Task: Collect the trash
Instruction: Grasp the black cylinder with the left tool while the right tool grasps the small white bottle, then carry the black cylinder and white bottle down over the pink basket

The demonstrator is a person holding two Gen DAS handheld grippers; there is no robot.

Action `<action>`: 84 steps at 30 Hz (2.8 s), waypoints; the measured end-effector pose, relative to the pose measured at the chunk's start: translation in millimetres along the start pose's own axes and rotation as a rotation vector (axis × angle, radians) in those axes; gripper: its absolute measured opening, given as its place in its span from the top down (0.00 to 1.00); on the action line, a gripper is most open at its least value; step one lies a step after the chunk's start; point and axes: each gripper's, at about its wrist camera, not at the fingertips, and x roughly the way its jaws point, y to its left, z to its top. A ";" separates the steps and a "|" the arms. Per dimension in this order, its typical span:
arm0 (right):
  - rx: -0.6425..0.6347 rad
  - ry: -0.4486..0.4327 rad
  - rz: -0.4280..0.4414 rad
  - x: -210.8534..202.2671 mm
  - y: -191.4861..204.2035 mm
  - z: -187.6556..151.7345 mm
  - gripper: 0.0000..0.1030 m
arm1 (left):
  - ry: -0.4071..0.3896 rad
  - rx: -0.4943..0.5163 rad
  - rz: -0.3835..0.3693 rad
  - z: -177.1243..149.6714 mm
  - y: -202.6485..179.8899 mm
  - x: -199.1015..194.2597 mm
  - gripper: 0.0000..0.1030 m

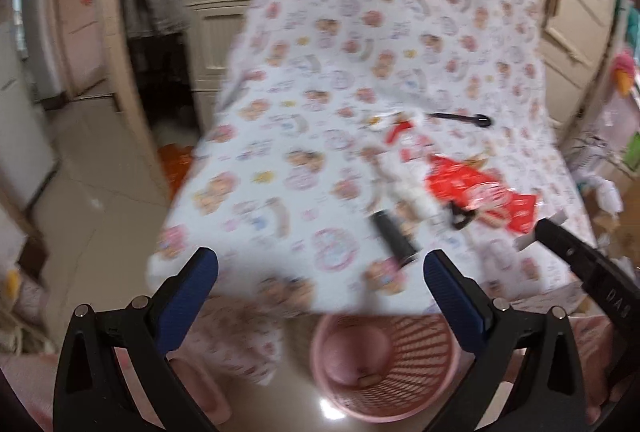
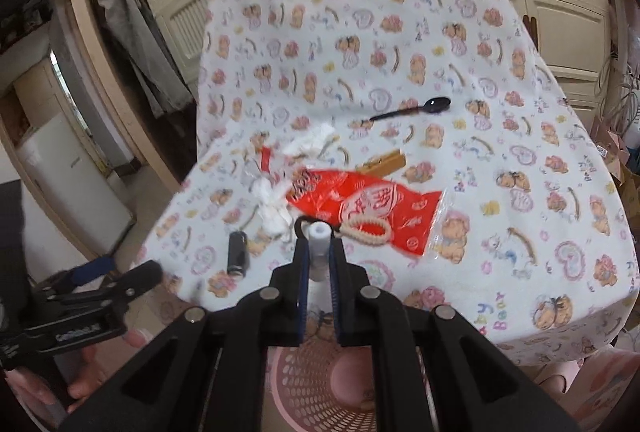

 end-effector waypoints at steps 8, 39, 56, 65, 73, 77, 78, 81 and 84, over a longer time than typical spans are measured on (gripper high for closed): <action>0.127 0.037 0.002 -3.4 -23.3 0.8 0.91 | 0.092 -0.025 -0.108 1.6 -24.1 41.1 0.38; 0.194 0.058 -0.051 -0.2 -37.0 -11.1 0.92 | 0.094 -0.007 -0.088 2.4 -26.5 37.8 0.88; 0.164 0.005 -0.022 -34.0 -34.2 -6.1 0.92 | 0.050 0.030 -0.220 -8.8 -13.8 -11.9 0.89; 0.094 0.056 0.005 -48.2 -9.3 -18.0 0.91 | 0.080 0.145 -0.204 -30.3 -43.3 -14.1 0.88; 0.082 0.083 0.019 -48.1 -5.7 -26.6 0.91 | 0.112 0.177 -0.227 -36.3 -53.3 -13.3 0.88; 0.088 0.128 0.037 -40.5 -8.0 -28.2 0.91 | 0.181 0.143 -0.254 -39.9 -49.7 -3.6 0.88; 0.088 0.147 0.044 -37.4 -8.5 -29.3 0.91 | 0.194 0.143 -0.259 -41.3 -49.6 -2.6 0.88; 0.107 0.213 0.047 -23.9 -12.1 -37.6 0.91 | 0.251 0.157 -0.281 -48.7 -51.8 1.7 0.88; 0.118 0.270 0.048 -11.7 -13.2 -47.7 0.91 | 0.325 0.198 -0.268 -61.3 -58.1 12.0 0.88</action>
